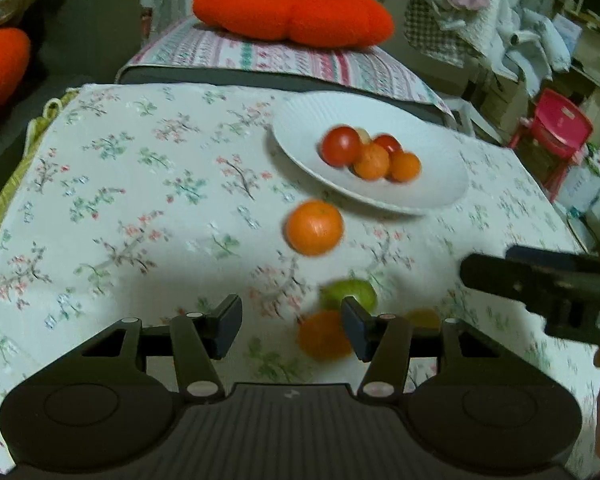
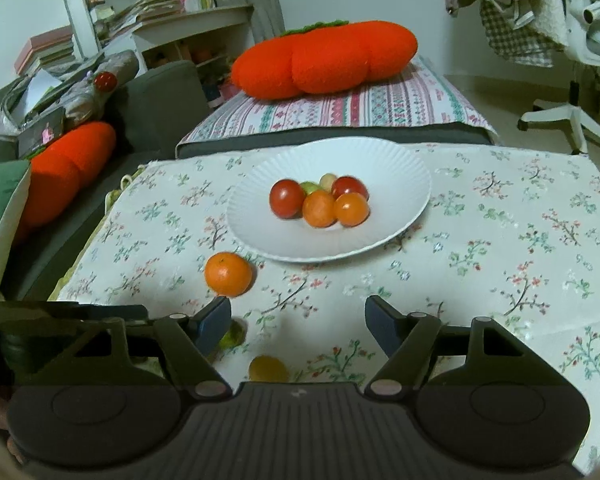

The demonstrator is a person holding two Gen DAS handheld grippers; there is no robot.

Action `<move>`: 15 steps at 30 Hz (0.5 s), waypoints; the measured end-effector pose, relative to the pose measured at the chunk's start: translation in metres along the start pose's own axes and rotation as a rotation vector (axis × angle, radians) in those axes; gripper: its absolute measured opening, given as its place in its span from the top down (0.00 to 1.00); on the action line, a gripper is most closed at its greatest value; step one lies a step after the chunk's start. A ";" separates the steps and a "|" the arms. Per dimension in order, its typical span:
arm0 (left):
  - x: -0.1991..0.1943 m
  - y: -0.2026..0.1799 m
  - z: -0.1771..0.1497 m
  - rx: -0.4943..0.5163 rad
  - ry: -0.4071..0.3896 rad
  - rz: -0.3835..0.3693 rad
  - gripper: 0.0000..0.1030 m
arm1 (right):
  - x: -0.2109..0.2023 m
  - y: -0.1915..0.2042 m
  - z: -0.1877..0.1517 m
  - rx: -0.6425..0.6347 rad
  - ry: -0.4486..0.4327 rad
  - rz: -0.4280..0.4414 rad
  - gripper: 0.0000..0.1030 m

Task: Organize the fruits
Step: 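Grasp the orange tomato with the left gripper while the right grasps the yellow-green fruit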

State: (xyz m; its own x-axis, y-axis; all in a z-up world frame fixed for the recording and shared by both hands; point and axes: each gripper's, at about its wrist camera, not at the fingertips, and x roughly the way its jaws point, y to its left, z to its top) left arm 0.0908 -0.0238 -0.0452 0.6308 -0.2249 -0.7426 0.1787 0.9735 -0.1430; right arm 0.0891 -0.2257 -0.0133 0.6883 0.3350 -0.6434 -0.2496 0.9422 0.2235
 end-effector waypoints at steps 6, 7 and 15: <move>0.001 -0.016 -0.010 0.068 0.002 -0.021 0.61 | 0.000 0.006 -0.005 -0.012 0.024 -0.004 0.36; 0.002 -0.017 -0.011 0.078 0.003 -0.021 0.62 | 0.000 0.006 -0.006 -0.014 0.025 -0.005 0.36; 0.010 -0.015 -0.014 0.083 0.029 -0.027 0.86 | 0.006 0.005 -0.007 -0.016 0.042 -0.013 0.39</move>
State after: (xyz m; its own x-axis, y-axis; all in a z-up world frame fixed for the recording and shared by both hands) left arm 0.0837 -0.0406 -0.0598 0.6028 -0.2486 -0.7582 0.2582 0.9599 -0.1095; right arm 0.0870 -0.2194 -0.0216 0.6627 0.3214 -0.6764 -0.2520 0.9462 0.2028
